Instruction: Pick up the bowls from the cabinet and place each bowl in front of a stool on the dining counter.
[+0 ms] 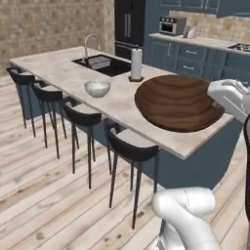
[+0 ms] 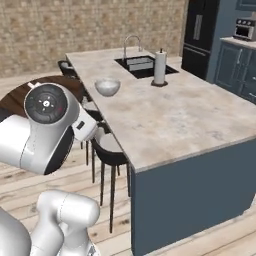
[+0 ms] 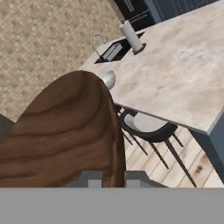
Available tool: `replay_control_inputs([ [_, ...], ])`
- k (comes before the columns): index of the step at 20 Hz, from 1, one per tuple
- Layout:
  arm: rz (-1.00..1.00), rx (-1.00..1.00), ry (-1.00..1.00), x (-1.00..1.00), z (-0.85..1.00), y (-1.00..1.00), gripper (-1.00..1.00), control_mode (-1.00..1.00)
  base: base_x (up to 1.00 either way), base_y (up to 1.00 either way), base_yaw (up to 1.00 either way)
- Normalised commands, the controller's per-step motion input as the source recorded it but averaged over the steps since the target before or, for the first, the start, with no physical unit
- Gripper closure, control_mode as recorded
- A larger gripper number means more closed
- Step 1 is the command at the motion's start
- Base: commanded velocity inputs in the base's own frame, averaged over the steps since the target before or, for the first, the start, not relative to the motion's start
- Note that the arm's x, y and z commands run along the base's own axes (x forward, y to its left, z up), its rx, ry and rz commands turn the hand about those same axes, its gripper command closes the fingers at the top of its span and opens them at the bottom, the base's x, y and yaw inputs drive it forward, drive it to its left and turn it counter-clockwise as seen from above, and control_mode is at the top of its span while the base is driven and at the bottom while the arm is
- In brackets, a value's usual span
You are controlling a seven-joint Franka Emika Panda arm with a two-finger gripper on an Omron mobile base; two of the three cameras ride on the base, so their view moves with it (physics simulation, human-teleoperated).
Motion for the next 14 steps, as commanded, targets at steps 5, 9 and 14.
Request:
replay_control_inputs([
  [5, 0.00, 0.00, 0.00, 0.00, 0.00, 0.00, 1.00, 1.00, 0.46, 0.83, -0.50],
  [9, 0.00, 0.00, 0.00, 0.00, 0.00, 0.00, 1.00, 1.00, 0.46, 1.00, -0.44],
  [14, 0.00, 0.00, 0.00, 0.00, 0.00, 0.00, 1.00, 1.00, 0.41, 1.00, -0.42],
])
